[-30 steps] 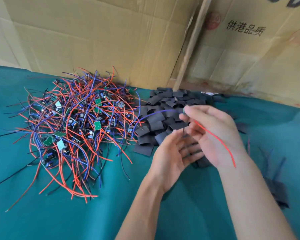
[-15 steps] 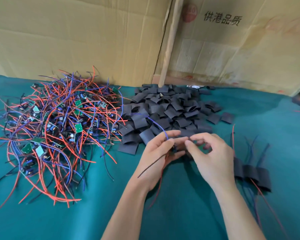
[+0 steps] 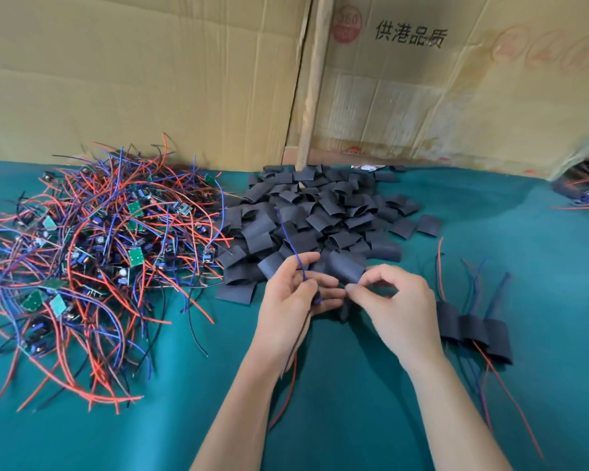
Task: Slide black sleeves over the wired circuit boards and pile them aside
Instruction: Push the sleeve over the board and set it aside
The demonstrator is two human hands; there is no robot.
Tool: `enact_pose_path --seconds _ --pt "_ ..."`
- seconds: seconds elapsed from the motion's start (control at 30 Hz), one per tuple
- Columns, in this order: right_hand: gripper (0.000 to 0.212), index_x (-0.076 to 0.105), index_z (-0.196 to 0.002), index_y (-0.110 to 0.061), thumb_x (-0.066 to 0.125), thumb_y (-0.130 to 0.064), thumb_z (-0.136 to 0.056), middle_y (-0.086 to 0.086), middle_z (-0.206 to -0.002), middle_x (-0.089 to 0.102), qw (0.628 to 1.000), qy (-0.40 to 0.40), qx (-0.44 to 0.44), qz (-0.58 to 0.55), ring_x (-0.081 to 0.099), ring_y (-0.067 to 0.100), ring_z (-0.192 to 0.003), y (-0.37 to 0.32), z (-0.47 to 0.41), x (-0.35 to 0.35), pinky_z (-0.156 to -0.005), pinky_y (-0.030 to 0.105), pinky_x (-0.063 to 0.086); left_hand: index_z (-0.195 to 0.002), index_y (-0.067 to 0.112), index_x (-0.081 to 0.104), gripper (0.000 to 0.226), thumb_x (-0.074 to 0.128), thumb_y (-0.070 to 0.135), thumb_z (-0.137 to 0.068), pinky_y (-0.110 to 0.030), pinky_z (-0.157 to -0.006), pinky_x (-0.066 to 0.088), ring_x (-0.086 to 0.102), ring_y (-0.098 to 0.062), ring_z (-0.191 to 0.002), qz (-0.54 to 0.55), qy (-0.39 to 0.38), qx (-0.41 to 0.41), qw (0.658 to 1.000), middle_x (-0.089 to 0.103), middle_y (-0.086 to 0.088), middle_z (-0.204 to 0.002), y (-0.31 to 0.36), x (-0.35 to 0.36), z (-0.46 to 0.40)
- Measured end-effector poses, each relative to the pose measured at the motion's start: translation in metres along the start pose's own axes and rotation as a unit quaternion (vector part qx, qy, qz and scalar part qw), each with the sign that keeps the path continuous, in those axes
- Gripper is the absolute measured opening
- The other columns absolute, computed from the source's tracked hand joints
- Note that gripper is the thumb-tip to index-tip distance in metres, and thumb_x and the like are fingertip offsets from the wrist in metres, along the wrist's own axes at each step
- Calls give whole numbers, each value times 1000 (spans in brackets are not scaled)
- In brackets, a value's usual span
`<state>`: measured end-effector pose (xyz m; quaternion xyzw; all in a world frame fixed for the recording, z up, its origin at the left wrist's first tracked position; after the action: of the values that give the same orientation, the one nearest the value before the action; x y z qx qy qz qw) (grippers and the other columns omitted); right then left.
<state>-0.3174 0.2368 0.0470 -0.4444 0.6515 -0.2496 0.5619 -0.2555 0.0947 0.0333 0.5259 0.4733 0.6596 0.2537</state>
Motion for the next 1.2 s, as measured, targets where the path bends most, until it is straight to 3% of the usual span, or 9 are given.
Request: enact_pose_path --seconds 0.23,0.37,0.5,0.63,0.73,0.83,0.97,1.1,1.2 --pt "16 55 -56 -8 67 -17 -61 -9 -61 63 970 59 62 -227 59 9 -65 -6 -3 -9 -69 31 41 -126 13 57 27 36 23 -112 -30 -62 58 74 -30 -68 -89 -28 -3 996 73 -15 -78 -5 6 5" --pt "14 47 -52 -8 58 -12 -59 -6 -82 77 978 32 15 -206 68 14 -81 -13 4 1 -63 27 42 -126 22 61 30 35 21 -111 -29 -56 57 74 -33 -63 -160 -45 -2 986 77 -12 -85 -7 10 7" --pt "13 47 -60 -4 59 -8 -62 -1 -87 78 977 5 -17 -212 71 11 -88 -15 6 3 -65 29 46 -90 28 65 37 35 19 -109 -28 -50 54 73 -36 -59 -179 -52 -8 983 76 -9 -85 -2 11 10" --pt "28 49 -73 -14 72 0 -67 0 -77 67 956 -69 -10 -285 58 10 -63 -19 7 1 -58 23 47 -77 25 60 42 35 18 -109 -28 -48 53 72 -37 -57 -171 -38 -24 984 72 -10 -73 -1 9 8" --pt "28 54 -77 -20 78 -6 -73 -2 -104 77 944 -107 1 -311 64 17 -72 -18 7 -3 -67 27 53 -72 24 61 47 33 15 -109 -29 -46 53 70 -34 -52 -156 -42 -41 986 71 -12 -70 2 8 7" --pt "26 56 -80 -20 78 -7 -77 10 -83 74 938 -108 8 -329 66 23 -68 -18 6 -5 -68 27 55 -82 9 58 37 33 15 -109 -29 -46 53 69 -32 -50 -154 -52 -59 985 71 -17 -71 2 7 7" --pt "27 56 -97 -11 75 5 -86 13 -88 77 931 -4 13 -364 67 22 -65 -20 3 -10 -67 27 56 -99 8 60 30 32 14 -110 -28 -47 52 67 -29 -49 -163 -56 -66 983 72 -18 -74 1 7 8" --pt "37 61 -119 -16 78 -4 -88 10 -84 76 899 151 0 -412 68 22 -67 -21 -2 -32 -70 28 57 -107 16 63 31 32 16 -110 -29 -49 53 66 -27 -49 -209 -68 -50 974 73 -16 -76 -1 9 10" --pt "26 70 -110 -15 79 -10 -87 5 -84 77 907 172 -38 -382 70 20 -67 -29 1 -33 -68 29 57 -105 19 61 30 32 17 -109 -30 -49 52 66 -27 -48 -253 -70 -36 964 73 -14 -77 -2 11 12"
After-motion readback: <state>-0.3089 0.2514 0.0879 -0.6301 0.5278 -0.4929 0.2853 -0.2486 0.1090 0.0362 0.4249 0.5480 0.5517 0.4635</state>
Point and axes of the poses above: each hand's wrist, its own z-axis away from the middle knuckle, its own x-axis out of the palm, y = z × x, the point moved 1 cm from there along -z, towards the middle knuckle
